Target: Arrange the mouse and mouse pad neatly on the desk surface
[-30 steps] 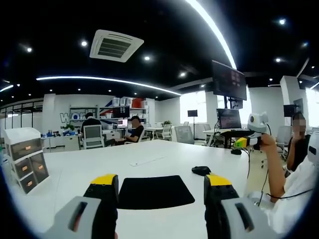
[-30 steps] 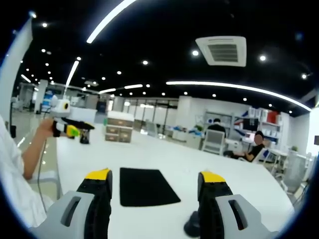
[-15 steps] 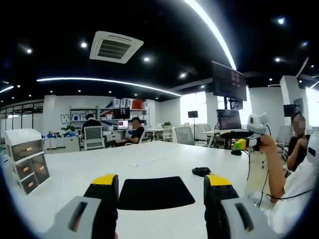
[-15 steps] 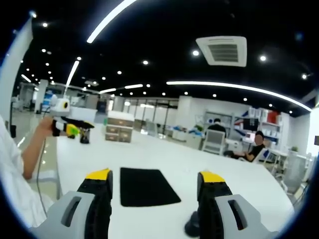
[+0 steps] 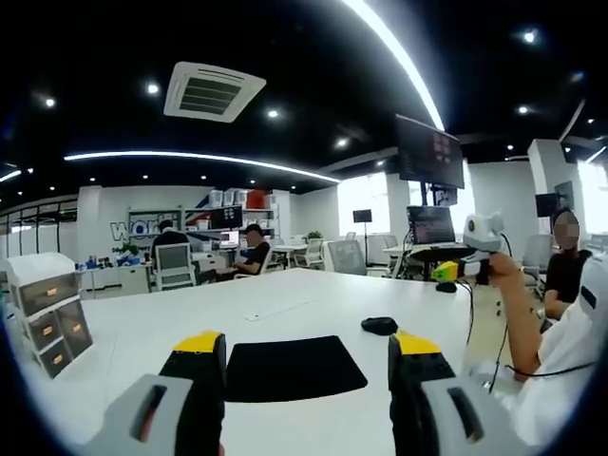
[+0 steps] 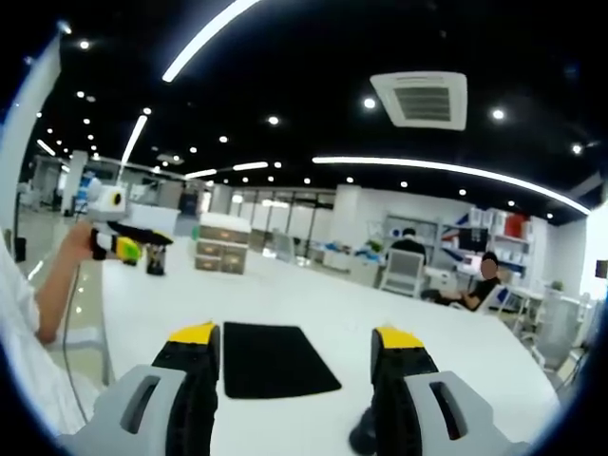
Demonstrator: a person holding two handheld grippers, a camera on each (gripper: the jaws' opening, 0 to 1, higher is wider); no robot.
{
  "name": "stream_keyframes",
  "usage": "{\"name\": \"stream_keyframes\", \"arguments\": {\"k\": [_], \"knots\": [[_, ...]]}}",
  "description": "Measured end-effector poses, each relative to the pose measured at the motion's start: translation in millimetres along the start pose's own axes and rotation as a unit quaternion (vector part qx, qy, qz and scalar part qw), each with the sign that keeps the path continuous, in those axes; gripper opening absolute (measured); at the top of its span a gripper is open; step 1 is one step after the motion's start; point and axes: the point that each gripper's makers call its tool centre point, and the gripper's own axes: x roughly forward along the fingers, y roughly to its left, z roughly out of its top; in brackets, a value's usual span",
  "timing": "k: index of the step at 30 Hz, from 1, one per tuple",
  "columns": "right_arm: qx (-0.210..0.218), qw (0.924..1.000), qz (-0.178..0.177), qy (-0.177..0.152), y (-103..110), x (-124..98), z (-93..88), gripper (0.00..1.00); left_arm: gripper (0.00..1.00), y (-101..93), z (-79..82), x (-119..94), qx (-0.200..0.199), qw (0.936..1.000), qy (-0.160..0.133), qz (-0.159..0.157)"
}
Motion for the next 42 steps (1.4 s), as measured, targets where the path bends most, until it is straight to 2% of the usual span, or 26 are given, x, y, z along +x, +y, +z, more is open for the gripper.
{"name": "stream_keyframes", "arguments": {"k": [9,14,19,25,34,42], "knots": [[-0.008,0.9999,0.011,0.007,7,12,-1.7,0.61,0.69,-3.2,3.3,0,0.002,1.0000,-0.006,-0.005],[-0.006,0.9997,0.017,0.016,7,20,-7.4,0.61,0.68,-0.9,-2.7,4,0.002,1.0000,0.004,-0.005],[-0.011,0.9996,0.020,0.018,10,22,-6.7,0.61,0.69,1.0,-6.8,5,0.002,0.9999,0.009,-0.007],[-0.015,0.9994,0.031,0.006,17,24,-0.4,0.61,0.68,2.2,-3.5,3,0.001,1.0000,0.004,-0.008],[-0.020,0.9989,0.039,0.018,22,29,-7.4,0.61,0.68,2.9,0.1,0,-0.001,1.0000,-0.003,-0.006],[-0.028,0.9982,0.047,0.024,28,31,-9.9,0.61,0.68,1.6,-2.9,2,-0.001,1.0000,0.002,-0.008]]}}
